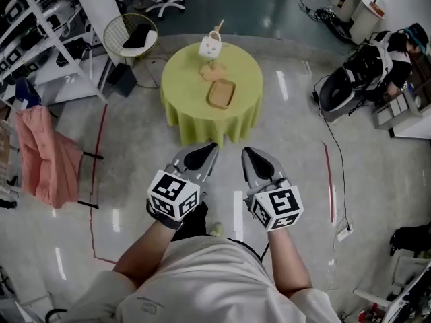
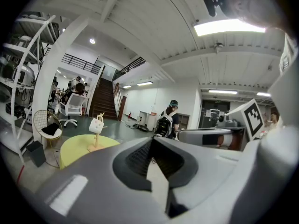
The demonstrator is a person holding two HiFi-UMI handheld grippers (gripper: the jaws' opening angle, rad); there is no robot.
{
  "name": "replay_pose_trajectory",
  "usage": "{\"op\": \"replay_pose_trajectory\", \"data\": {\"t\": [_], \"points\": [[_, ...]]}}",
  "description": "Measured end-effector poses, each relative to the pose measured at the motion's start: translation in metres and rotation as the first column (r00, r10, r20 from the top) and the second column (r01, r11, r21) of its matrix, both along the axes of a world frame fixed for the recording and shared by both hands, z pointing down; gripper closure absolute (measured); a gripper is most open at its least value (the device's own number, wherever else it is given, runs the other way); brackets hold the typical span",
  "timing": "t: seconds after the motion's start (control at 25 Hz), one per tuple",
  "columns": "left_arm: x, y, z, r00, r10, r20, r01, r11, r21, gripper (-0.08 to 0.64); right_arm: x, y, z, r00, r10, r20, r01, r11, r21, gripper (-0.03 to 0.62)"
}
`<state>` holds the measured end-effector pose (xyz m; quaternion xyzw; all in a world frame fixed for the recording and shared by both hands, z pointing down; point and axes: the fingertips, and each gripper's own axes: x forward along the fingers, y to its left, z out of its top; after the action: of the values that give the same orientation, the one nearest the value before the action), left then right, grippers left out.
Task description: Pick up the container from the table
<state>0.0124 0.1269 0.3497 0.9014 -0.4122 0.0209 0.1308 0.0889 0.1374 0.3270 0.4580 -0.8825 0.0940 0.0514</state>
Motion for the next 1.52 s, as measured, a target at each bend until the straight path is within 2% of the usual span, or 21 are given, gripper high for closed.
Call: {"op": "replay_pose_trajectory", "data": {"t": [0.6, 0.96, 1.16, 1.36, 1.52], "points": [[-0.038, -0.174, 0.053, 0.995, 0.078, 0.067, -0.074, 0.995, -0.059, 0.554, -0.039, -0.16, 0.023, 0.993, 0.115, 0.007, -0.114, 0.993, -0.04, 0.581], [-0.042, -0.231, 0.109, 0.991, 0.104, 0.084, -0.09, 0.985, -0.149, 0.554, -0.045, -0.215, 0.052, 0.988, 0.154, 0.002, -0.154, 0.985, -0.077, 0.581], [-0.036, -0.262, 0.137, 0.992, 0.085, 0.098, -0.065, 0.979, -0.194, 0.552, -0.041, -0.252, 0.074, 0.992, 0.127, 0.002, -0.126, 0.986, -0.106, 0.581], [-0.032, -0.291, 0.165, 0.993, 0.027, 0.116, 0.001, 0.972, -0.236, 0.552, -0.039, -0.285, 0.092, 0.998, 0.059, -0.015, -0.061, 0.992, -0.113, 0.581], [-0.035, -0.312, 0.201, 0.99, -0.035, 0.134, 0.073, 0.956, -0.283, 0.552, -0.042, -0.31, 0.113, 1.0, 0.003, -0.024, -0.006, 0.991, -0.132, 0.581]]}}
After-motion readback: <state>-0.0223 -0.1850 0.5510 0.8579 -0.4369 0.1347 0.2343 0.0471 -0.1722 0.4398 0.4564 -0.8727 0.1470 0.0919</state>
